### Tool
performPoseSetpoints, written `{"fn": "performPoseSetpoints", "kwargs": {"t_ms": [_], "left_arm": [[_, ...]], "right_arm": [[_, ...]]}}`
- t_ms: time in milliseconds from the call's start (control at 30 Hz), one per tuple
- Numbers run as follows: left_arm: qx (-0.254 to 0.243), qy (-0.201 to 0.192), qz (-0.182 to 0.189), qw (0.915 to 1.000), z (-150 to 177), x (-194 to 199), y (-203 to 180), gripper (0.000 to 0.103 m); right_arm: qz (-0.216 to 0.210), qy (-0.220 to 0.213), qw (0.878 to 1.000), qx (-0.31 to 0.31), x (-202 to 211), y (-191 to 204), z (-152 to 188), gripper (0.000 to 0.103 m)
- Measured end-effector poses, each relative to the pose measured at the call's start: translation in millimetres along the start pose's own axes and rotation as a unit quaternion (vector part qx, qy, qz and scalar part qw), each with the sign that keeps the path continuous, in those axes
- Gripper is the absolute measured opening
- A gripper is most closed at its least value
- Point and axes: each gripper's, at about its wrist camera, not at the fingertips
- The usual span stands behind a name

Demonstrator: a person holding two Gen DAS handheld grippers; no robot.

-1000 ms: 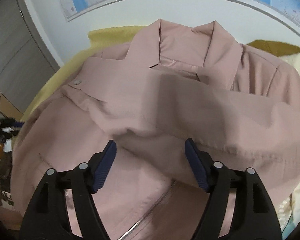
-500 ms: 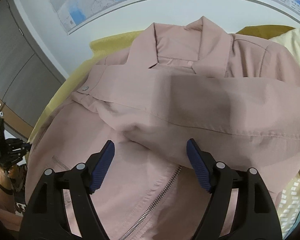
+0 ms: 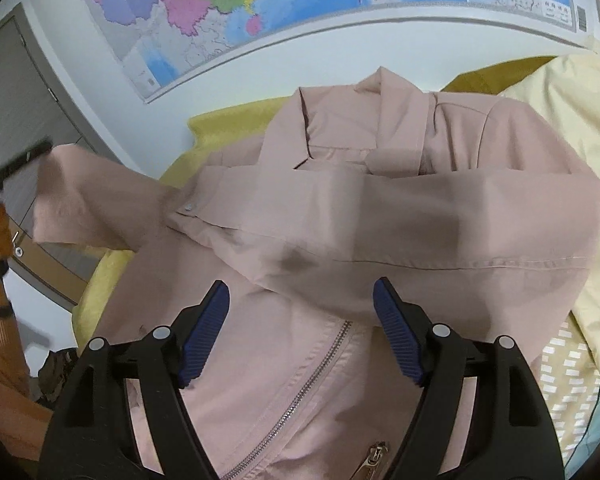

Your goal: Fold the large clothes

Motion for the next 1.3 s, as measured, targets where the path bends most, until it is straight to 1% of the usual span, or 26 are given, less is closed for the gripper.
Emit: {"fn": "performPoseSetpoints", "kwargs": {"t_ms": [67, 133, 200, 233, 267, 333, 367, 400, 433, 500, 567, 600, 633, 667, 700, 733, 833, 900, 933, 967, 1000, 1033, 1100, 1200, 1267, 1300], "left_arm": [[-0.03, 0.014, 0.026, 0.9991, -16, -13, -32, 0.002], [-0.063, 0.021, 0.044, 0.9968, -19, -27, -66, 0.002], [-0.09, 0.052, 0.086, 0.9908, -17, -50, -101, 0.003], [-0.098, 0.068, 0.101, 0.9876, -15, -62, -112, 0.006], [-0.11, 0.086, 0.111, 0.984, -11, -75, -123, 0.006], [-0.103, 0.074, 0.101, 0.9868, 0, -78, -114, 0.009], [-0.087, 0.067, 0.099, 0.989, 4, -76, -103, 0.012], [-0.043, 0.052, 0.075, 0.9949, 11, -69, -80, 0.019], [-0.009, 0.038, 0.062, 0.9973, 19, -61, -62, 0.033], [0.064, 0.015, 0.054, 0.9963, 49, -46, -17, 0.043], [0.116, 0.016, 0.038, 0.9924, 80, -38, 12, 0.048], [0.148, 0.023, 0.028, 0.9883, 103, -34, 31, 0.058], [0.173, 0.025, 0.012, 0.9845, 121, -32, 45, 0.059], [0.202, 0.03, -0.016, 0.9789, 144, -30, 61, 0.06], [0.217, 0.035, -0.024, 0.9752, 156, -29, 70, 0.06], [0.237, 0.041, -0.023, 0.9704, 171, -31, 80, 0.063], [0.277, 0.061, 0.019, 0.9586, 199, -50, 101, 0.066], [0.284, 0.068, 0.048, 0.9551, 203, -64, 103, 0.066], [0.284, 0.067, 0.058, 0.9546, 201, -70, 101, 0.056], [0.28, 0.065, 0.071, 0.9553, 198, -76, 98, 0.042], [0.271, 0.062, 0.097, 0.9558, 189, -81, 92, 0.001], [0.268, 0.058, 0.109, 0.9554, 182, -81, 90, 0.002], [0.243, 0.033, 0.116, 0.9626, 156, -72, 77, 0.002], [0.172, 0.007, 0.107, 0.9793, 105, -46, 41, 0.002], [0.119, 0.009, 0.083, 0.9894, 63, -37, 4, 0.002], [0.097, 0.007, 0.077, 0.9922, 49, -36, -11, 0.003]], "right_arm": [[0.002, -0.003, 1.0, 0.003, 3, 1, 1, 0.074], [-0.001, -0.003, 1.0, 0.002, 4, 1, 2, 0.075], [-0.005, -0.001, 1.0, 0.0, 4, 0, 4, 0.076], [-0.006, 0.003, 1.0, 0.001, 3, 1, 5, 0.076], [-0.004, 0.004, 1.0, 0.002, 4, 2, 6, 0.076], [-0.008, 0.005, 1.0, 0.008, 5, 5, 9, 0.076], [-0.009, 0.005, 1.0, 0.01, 5, 7, 11, 0.078], [-0.01, 0.005, 1.0, 0.015, 6, 9, 12, 0.079], [-0.012, 0.004, 1.0, 0.016, 6, 9, 12, 0.079], [-0.021, 0.002, 1.0, 0.017, 6, 11, 12, 0.082], [-0.03, 0.002, 0.999, 0.019, 2, 13, 10, 0.082], [-0.031, 0.003, 0.999, 0.019, 1, 13, 9, 0.082], [-0.033, 0.006, 0.999, 0.02, -3, 14, 8, 0.082], [-0.036, 0.009, 0.999, 0.021, -5, 15, 8, 0.082], [-0.037, 0.013, 0.999, 0.022, -9, 16, 8, 0.082], [-0.036, 0.016, 0.999, 0.023, -11, 17, 8, 0.082], [-0.039, 0.023, 0.999, 0.022, -16, 19, 9, 0.082], [-0.035, 0.024, 0.999, 0.022, -16, 19, 11, 0.082], [-0.031, 0.024, 0.999, 0.02, -15, 18, 12, 0.082], [-0.029, 0.023, 0.999, 0.019, -13, 17, 12, 0.082], [-0.025, 0.018, 0.999, 0.016, -10, 15, 14, 0.082], [-0.023, 0.017, 1.0, 0.013, -7, 13, 15, 0.082], [-0.019, 0.01, 1.0, 0.002, -1, 6, 17, 0.082], [-0.017, 0.0, 1.0, -0.011, 9, -4, 19, 0.082], [-0.016, -0.009, 1.0, -0.02, 17, -12, 22, 0.082], [-0.015, -0.014, 0.999, -0.026, 20, -17, 23, 0.082]]}}
Point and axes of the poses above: each gripper's, at about its wrist camera, not at the fingertips, and x roughly against the way its jaws point, y to its left, z to its underside, and after that the axes turned 10 degrees about y, right-handed
